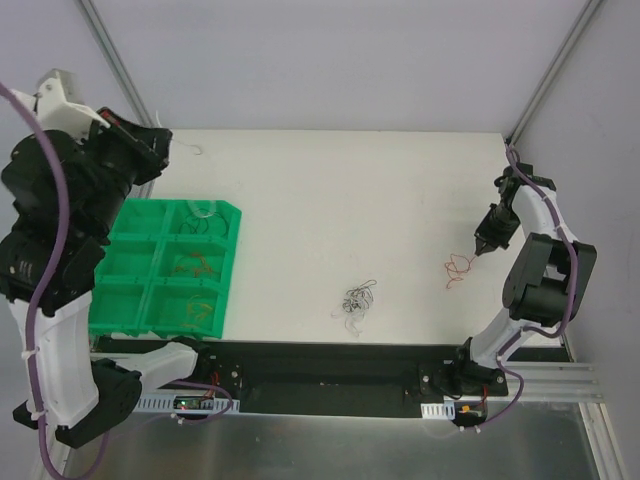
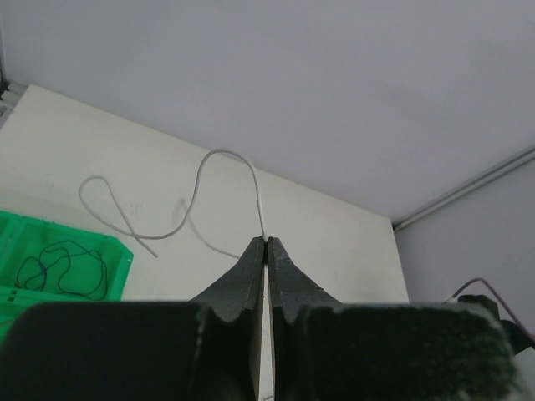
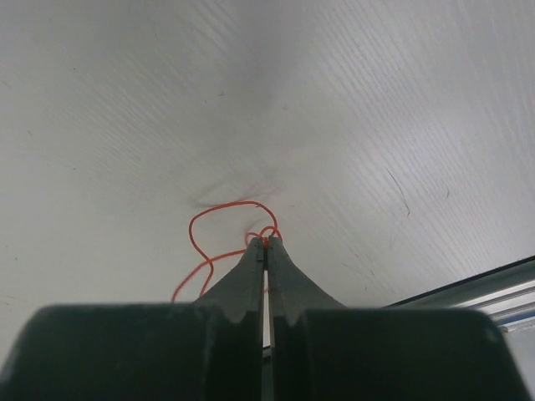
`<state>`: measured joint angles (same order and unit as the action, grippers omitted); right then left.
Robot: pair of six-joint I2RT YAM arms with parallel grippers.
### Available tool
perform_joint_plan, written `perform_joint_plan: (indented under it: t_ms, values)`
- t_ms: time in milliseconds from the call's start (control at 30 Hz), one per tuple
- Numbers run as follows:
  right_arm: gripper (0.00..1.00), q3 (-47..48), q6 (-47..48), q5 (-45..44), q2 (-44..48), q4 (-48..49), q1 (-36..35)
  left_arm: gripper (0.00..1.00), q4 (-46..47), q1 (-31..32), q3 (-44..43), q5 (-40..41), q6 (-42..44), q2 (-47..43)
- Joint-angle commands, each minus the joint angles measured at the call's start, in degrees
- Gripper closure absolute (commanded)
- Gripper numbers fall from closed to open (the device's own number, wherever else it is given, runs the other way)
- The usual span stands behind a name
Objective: Untangle the cables
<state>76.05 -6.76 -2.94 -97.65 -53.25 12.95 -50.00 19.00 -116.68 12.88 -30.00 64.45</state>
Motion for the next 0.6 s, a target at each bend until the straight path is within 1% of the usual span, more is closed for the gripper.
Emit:
perform_joint_plan:
  t_ms: [0, 33, 67, 100, 167, 300, 400, 567]
  values:
    - [1.00, 2.26, 0.35, 1.96, -1.06, -0.27, 0.23, 1.00, -0.19, -0.72, -3.55, 4.78, 0.55, 0.06]
    - [1.00, 2.17, 0.44, 2.32, -1.06, -0.01, 0.06, 1.00, -0.10, -0.72, -3.46, 4.87, 0.64, 0.50]
    - [0.99, 2.08, 0.52, 5.46, -0.71, 0.34, -0.46, 1.00, -0.01, -0.72, -3.38, 4.78, 0.73, 0.94]
    - [1.00, 2.00, 0.70, 6.62, -0.36, 0.61, -0.82, 1.00, -0.10, -0.72, -3.46, 4.69, 0.82, 1.55]
    - [1.00, 1.73, 1.31, 8.38, 0.96, 1.04, -3.44, 1.00, -0.10, -0.72, -3.64, 5.04, 1.26, 2.87]
    - [0.99, 1.03, 2.45, 10.76, 4.12, 1.40, -11.70, 1.00, -0.10, -0.90, -2.85, 7.41, 2.14, 5.16]
    - [1.00, 0.24, 2.90, 10.67, 6.67, 1.31, -16.80, 1.00, -0.01, -1.95, -1.27, 8.56, 2.05, 6.22]
    - [1.00, -2.39, 2.99, 13.48, 9.14, 1.05, -19.28, 1.00, -0.01, -4.76, 2.59, 8.12, -0.14, 6.22]
